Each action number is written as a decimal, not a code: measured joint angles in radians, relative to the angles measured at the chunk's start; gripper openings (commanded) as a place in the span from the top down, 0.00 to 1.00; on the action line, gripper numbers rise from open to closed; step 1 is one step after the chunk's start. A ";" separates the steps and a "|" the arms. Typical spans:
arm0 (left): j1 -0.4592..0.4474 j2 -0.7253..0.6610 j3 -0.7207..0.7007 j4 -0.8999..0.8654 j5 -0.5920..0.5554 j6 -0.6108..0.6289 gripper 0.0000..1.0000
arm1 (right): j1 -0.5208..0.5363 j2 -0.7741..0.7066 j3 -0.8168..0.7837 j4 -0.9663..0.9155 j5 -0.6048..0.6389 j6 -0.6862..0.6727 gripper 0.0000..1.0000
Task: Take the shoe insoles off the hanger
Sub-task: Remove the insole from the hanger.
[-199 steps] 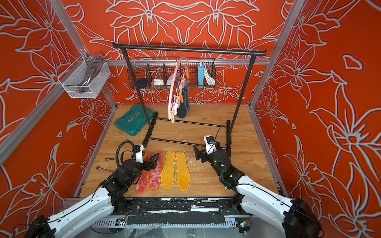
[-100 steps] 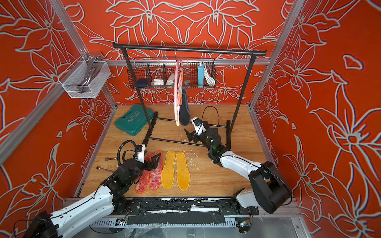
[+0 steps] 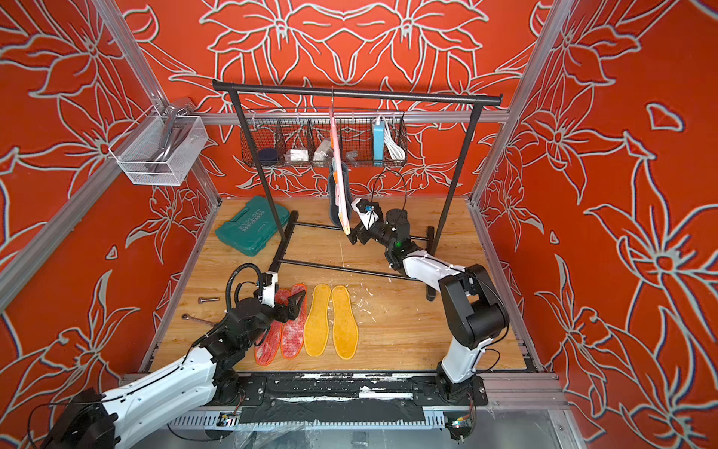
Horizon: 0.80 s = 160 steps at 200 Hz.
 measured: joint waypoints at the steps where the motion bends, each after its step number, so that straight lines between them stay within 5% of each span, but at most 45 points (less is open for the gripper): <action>1: 0.000 0.000 0.000 0.000 0.000 0.000 0.08 | -0.002 0.004 0.006 -0.003 -0.004 -0.001 0.01; 116: 0.000 -0.045 0.000 0.006 0.000 0.026 0.08 | -0.020 0.220 0.259 -0.114 -0.243 0.039 0.08; 136: 0.000 -0.058 0.000 0.006 0.000 0.030 0.08 | -0.020 0.222 0.259 -0.114 -0.286 0.051 0.18; 160: 0.000 -0.063 0.000 0.007 0.000 0.033 0.08 | -0.020 0.225 0.265 -0.093 -0.361 0.081 0.41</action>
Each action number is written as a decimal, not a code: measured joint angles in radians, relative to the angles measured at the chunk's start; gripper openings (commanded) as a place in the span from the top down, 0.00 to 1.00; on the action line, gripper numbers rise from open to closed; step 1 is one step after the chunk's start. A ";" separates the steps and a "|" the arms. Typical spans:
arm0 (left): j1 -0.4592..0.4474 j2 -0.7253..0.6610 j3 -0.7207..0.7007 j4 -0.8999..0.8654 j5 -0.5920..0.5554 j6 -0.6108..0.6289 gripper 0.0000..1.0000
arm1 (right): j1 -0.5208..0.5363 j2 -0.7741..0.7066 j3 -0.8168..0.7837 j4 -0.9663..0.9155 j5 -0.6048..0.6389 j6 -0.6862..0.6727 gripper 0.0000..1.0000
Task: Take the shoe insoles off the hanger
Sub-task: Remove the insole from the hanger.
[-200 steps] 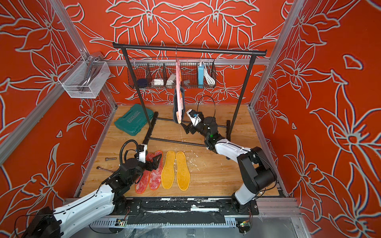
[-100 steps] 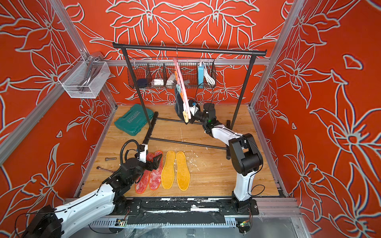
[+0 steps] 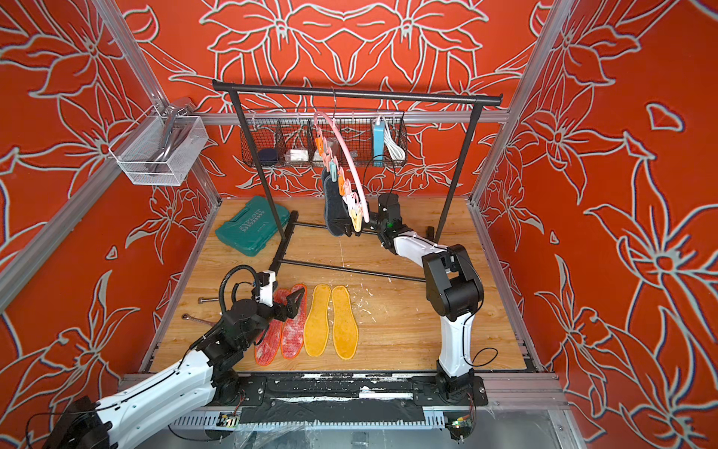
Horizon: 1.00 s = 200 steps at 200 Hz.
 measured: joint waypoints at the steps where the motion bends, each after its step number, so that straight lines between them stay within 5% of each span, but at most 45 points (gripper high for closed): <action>1: 0.000 0.000 0.000 0.000 0.000 0.000 0.08 | 0.000 0.001 0.000 0.002 -0.005 0.006 0.42; 20: 0.000 0.000 0.000 0.000 -0.001 0.001 0.08 | 0.000 0.010 0.000 0.052 -0.055 0.057 0.64; 33: 0.000 -0.001 0.000 0.000 -0.001 0.002 0.08 | 0.000 0.016 0.000 0.083 -0.077 0.096 1.00; 84: 0.001 -0.026 0.000 -0.002 0.003 0.004 0.08 | 0.000 0.021 -0.011 0.114 -0.069 0.214 1.00; 132: 0.002 -0.099 -0.008 -0.014 0.008 0.007 0.08 | 0.000 -0.066 -0.111 0.077 0.131 0.222 1.00; 200: 0.003 -0.185 -0.043 -0.046 0.024 0.006 0.08 | -0.002 -0.270 -0.146 -0.220 0.407 0.122 1.00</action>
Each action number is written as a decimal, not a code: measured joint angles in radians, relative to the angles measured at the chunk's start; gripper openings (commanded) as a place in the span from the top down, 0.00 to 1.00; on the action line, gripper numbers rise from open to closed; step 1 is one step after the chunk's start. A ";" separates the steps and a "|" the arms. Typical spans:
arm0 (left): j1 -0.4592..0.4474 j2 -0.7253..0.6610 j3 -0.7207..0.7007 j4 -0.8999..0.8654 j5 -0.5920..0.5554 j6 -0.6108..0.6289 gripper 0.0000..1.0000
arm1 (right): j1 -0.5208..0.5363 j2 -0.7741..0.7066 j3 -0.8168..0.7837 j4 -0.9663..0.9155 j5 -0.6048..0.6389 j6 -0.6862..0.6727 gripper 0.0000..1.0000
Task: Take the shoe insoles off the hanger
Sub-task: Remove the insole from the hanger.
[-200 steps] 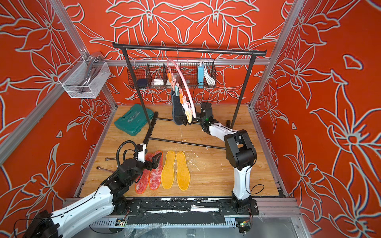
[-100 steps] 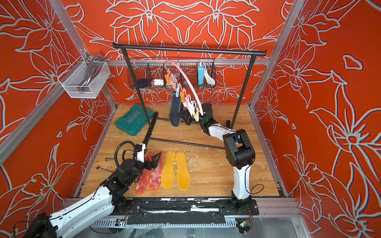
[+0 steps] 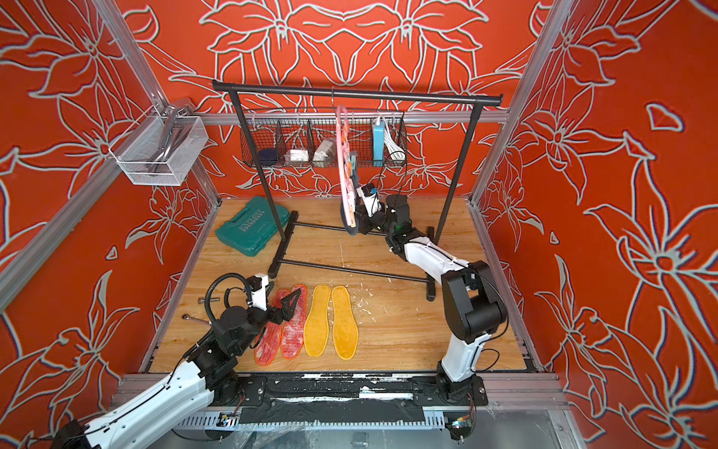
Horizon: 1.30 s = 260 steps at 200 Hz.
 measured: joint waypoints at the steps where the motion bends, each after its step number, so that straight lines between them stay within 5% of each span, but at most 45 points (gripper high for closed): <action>1: 0.000 -0.001 0.000 0.000 0.000 0.000 0.08 | 0.000 -0.005 -0.002 -0.005 0.005 0.000 1.00; 88: 0.000 0.154 -0.001 0.070 0.129 -0.057 0.07 | -0.001 -0.333 -0.109 -0.230 0.139 -0.008 0.99; 167: -0.020 0.432 0.300 0.171 0.467 -0.116 0.08 | 0.000 -0.504 -0.167 -0.289 0.018 0.156 1.00; 260: -0.085 0.657 0.465 0.253 0.616 -0.091 0.07 | 0.082 -0.579 -0.186 -0.335 -0.042 0.348 1.00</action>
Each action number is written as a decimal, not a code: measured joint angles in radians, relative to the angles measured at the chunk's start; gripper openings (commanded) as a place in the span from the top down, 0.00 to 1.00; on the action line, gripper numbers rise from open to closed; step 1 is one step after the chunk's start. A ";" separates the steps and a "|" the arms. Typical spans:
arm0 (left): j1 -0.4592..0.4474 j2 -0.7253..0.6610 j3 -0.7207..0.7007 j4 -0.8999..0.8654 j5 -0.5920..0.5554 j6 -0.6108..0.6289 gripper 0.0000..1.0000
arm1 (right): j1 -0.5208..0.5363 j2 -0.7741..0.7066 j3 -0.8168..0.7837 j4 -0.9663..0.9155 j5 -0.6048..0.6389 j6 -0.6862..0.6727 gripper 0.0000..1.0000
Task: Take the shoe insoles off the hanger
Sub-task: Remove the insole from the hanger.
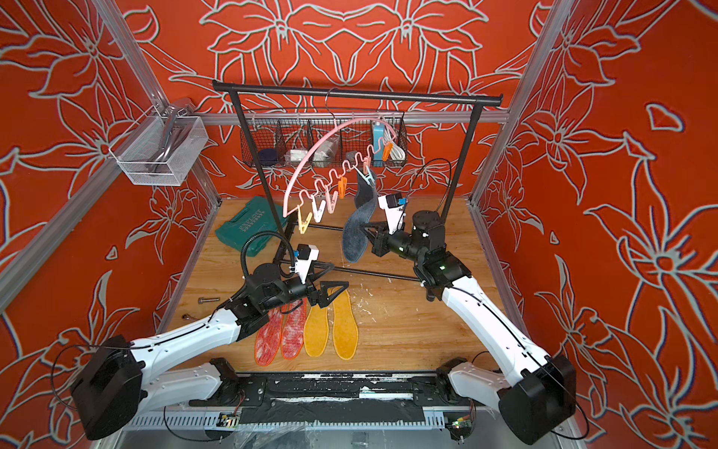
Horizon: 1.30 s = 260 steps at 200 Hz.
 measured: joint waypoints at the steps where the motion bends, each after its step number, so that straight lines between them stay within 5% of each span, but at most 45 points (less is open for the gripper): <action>1: 0.000 0.003 0.002 -0.001 0.003 0.000 0.07 | 0.001 -0.001 0.000 0.000 0.000 0.001 1.00; 100: -0.001 0.051 0.070 0.033 0.010 0.018 0.12 | 0.142 -0.051 -0.009 -0.030 0.003 0.088 1.00; 132: -0.002 0.027 0.069 0.033 0.012 0.016 0.36 | 0.161 -0.068 -0.015 -0.037 0.012 0.106 1.00; 184: -0.005 -0.013 0.069 0.031 0.076 0.013 1.00 | 0.164 -0.077 -0.027 -0.047 0.037 0.106 0.94; 243: -0.006 -0.019 0.069 0.035 0.153 -0.014 1.00 | 0.167 -0.097 -0.032 -0.061 0.111 0.077 0.70; 260: -0.007 -0.019 0.069 0.034 0.175 -0.022 1.00 | 0.167 -0.105 -0.031 -0.063 0.147 0.082 0.54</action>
